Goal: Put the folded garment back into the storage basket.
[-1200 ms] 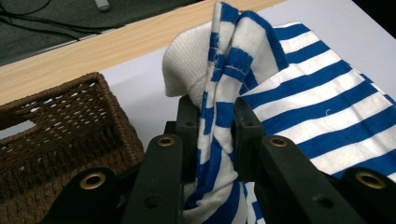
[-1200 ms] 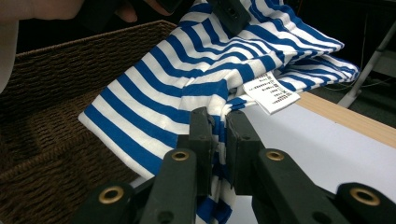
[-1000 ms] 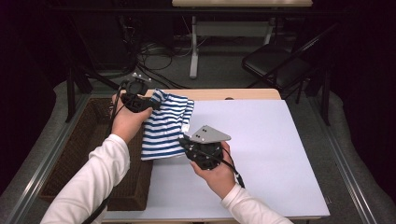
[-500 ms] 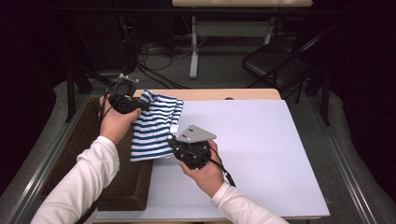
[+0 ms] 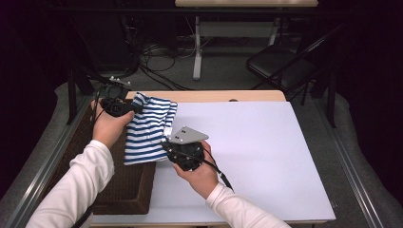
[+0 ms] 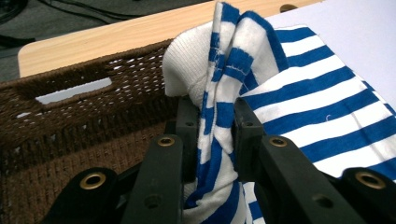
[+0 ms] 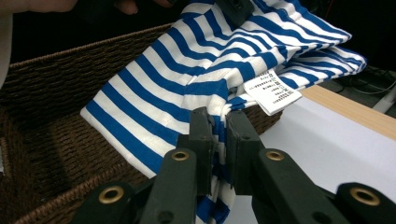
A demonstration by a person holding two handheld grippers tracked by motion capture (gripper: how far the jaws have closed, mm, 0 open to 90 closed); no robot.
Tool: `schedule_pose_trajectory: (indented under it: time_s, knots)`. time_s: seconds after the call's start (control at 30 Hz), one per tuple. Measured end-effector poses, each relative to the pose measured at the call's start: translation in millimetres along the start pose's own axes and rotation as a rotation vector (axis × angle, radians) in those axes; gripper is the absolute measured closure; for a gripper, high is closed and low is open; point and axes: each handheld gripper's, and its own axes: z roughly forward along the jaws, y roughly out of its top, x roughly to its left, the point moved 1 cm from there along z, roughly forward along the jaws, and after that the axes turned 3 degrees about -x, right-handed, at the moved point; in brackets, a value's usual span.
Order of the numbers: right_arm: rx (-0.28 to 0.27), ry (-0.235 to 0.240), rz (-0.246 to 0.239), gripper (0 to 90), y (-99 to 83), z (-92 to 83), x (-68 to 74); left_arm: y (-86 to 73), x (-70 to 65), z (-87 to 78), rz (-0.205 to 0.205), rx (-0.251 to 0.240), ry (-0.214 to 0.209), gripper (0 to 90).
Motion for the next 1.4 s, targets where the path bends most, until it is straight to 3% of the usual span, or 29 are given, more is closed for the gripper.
schedule_pose_trajectory:
  time_s: [0.67, 1.4]
  knots:
    - [0.0, 0.034, -0.003, 82.4, 5.5, 17.0, 16.4, -7.5, 17.8, -11.1, -0.01, 0.017, 0.042, 77.0]
    - [0.015, 0.073, -0.016, 82.1, 11.2, 35.6, 36.9, -22.1, 40.6, -21.9, -0.048, 0.022, 0.072, 77.0]
